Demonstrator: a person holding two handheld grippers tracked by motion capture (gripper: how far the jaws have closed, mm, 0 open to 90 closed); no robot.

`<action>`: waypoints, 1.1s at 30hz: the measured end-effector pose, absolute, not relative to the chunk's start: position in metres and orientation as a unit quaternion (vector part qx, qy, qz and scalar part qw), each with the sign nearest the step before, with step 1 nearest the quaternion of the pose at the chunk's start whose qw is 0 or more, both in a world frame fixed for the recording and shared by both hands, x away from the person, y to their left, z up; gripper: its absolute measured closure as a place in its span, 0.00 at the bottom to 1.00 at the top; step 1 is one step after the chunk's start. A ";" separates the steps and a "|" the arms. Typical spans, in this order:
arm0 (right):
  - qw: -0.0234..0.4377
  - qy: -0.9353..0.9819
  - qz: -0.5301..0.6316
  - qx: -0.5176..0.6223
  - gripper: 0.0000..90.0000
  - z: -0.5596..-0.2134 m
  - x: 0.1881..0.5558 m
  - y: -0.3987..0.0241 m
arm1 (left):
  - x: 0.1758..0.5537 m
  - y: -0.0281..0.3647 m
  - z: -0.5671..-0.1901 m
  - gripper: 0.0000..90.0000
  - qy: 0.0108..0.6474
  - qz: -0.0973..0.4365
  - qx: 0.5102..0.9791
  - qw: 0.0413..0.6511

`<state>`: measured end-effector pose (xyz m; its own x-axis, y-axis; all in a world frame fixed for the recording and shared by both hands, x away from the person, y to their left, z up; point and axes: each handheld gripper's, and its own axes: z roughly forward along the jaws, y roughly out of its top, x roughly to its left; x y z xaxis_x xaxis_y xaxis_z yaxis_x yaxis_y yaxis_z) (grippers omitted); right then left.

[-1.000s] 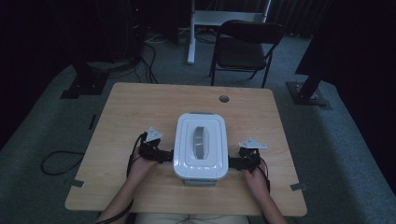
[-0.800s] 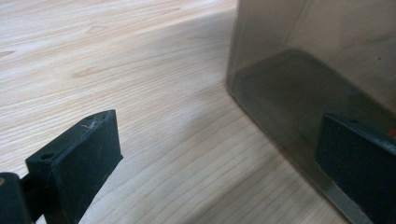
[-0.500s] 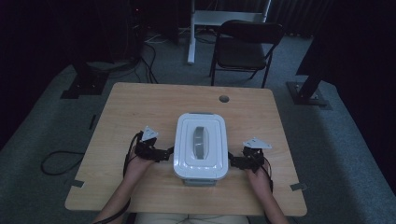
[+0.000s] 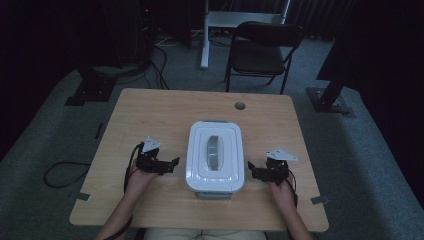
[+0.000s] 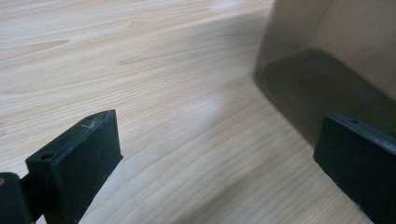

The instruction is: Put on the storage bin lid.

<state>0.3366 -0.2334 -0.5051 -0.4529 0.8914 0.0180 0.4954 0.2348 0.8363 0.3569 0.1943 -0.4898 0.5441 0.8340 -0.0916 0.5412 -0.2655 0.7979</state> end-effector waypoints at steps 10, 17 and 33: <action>0.250 0.737 0.405 0.480 0.13 -0.504 0.334 -0.246 | 0.354 0.219 -0.493 0.02 0.468 0.182 0.762 0.408; 0.259 0.729 0.398 0.493 0.13 -0.505 0.331 -0.257 | 0.351 0.239 -0.497 0.01 0.487 0.186 0.753 0.402; 0.270 0.713 0.383 0.522 0.13 -0.511 0.321 -0.282 | 0.339 0.274 -0.505 0.01 0.527 0.195 0.731 0.387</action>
